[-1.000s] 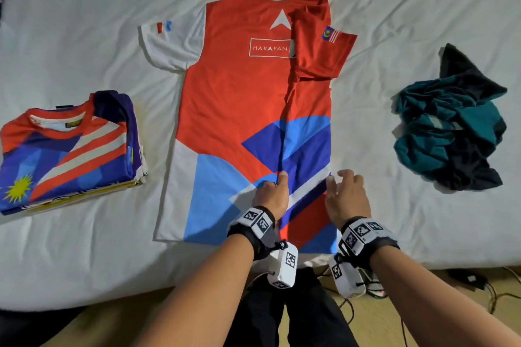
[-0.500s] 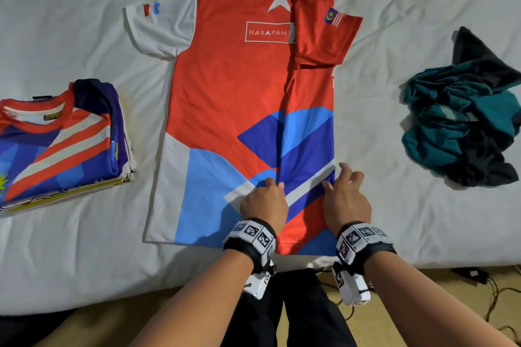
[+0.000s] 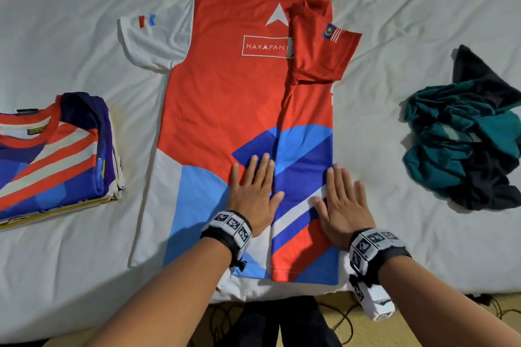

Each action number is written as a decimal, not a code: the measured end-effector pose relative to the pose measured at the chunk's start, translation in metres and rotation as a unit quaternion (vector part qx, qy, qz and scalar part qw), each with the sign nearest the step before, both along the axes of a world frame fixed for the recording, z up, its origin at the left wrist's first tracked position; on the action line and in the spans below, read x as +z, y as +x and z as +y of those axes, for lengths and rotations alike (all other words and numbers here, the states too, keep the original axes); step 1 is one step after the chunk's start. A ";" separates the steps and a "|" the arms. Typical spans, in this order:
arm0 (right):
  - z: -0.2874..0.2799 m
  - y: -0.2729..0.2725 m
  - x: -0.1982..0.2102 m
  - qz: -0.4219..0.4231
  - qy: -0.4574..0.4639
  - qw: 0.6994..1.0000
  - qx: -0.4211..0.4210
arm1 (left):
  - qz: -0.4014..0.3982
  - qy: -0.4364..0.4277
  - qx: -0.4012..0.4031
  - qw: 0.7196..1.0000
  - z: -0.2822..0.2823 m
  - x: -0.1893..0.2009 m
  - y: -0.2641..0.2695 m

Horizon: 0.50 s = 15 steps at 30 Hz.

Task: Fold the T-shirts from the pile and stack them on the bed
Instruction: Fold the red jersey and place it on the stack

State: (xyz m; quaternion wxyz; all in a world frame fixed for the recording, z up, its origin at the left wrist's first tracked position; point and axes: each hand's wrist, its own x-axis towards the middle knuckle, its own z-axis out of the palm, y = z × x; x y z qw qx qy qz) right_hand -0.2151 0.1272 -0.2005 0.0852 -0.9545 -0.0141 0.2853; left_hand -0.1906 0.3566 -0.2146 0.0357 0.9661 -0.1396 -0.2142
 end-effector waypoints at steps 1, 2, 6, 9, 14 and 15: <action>0.001 0.005 0.004 0.003 0.011 0.999 -0.033 | -0.007 -0.004 0.017 1.000 0.000 0.003 0.006; 0.004 0.010 0.008 -0.005 0.024 0.998 -0.063 | -0.022 -0.011 0.019 1.000 -0.004 0.007 0.013; 0.013 0.044 0.004 -0.091 0.020 0.996 -0.005 | -0.077 -0.040 -0.055 0.995 -0.037 0.013 0.051; 0.014 0.069 -0.006 -0.091 0.013 0.995 0.049 | -0.037 -0.001 -0.076 0.996 -0.041 0.005 0.075; 0.003 0.112 0.014 -0.136 0.028 0.990 -0.015 | -0.065 0.010 -0.049 0.997 -0.020 0.015 0.103; -0.001 0.126 0.019 -0.150 0.046 0.986 -0.057 | -0.086 0.002 -0.058 0.995 -0.022 0.021 0.114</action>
